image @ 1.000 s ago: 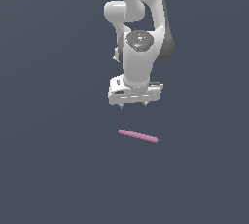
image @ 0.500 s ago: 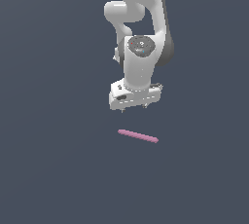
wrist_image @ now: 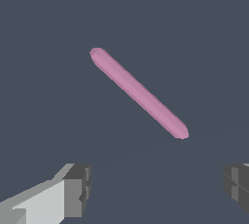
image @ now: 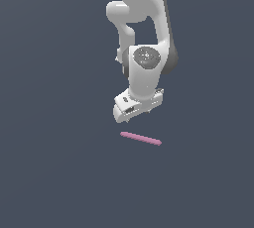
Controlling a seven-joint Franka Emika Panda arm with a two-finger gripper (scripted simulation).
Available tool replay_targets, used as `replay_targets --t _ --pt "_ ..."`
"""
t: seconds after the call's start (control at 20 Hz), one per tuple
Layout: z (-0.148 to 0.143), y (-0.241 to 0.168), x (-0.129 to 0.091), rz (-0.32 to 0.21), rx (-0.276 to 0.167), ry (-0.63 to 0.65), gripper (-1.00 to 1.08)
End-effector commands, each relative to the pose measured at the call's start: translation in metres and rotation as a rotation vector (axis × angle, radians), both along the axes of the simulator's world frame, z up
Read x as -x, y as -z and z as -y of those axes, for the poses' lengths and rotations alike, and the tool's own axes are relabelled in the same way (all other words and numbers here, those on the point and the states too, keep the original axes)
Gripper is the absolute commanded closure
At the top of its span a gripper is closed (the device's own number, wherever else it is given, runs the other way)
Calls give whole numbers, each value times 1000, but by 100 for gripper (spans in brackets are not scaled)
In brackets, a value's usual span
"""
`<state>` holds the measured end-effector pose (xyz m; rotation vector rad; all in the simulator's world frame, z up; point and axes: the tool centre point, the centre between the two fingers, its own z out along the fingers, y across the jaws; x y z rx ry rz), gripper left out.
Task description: Pick up the object and move it to a goal position.
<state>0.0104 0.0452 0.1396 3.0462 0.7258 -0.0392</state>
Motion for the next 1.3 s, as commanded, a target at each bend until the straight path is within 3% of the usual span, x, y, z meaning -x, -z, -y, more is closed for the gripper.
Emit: replay_targets --t 0.0,0.9,1.25 --pt "-2 7 -5 0 0 -75 -92" --pt "-14 55 -35 6 -13 -603 -92" --pt "-17 69 -43 10 -20 -752 -92"
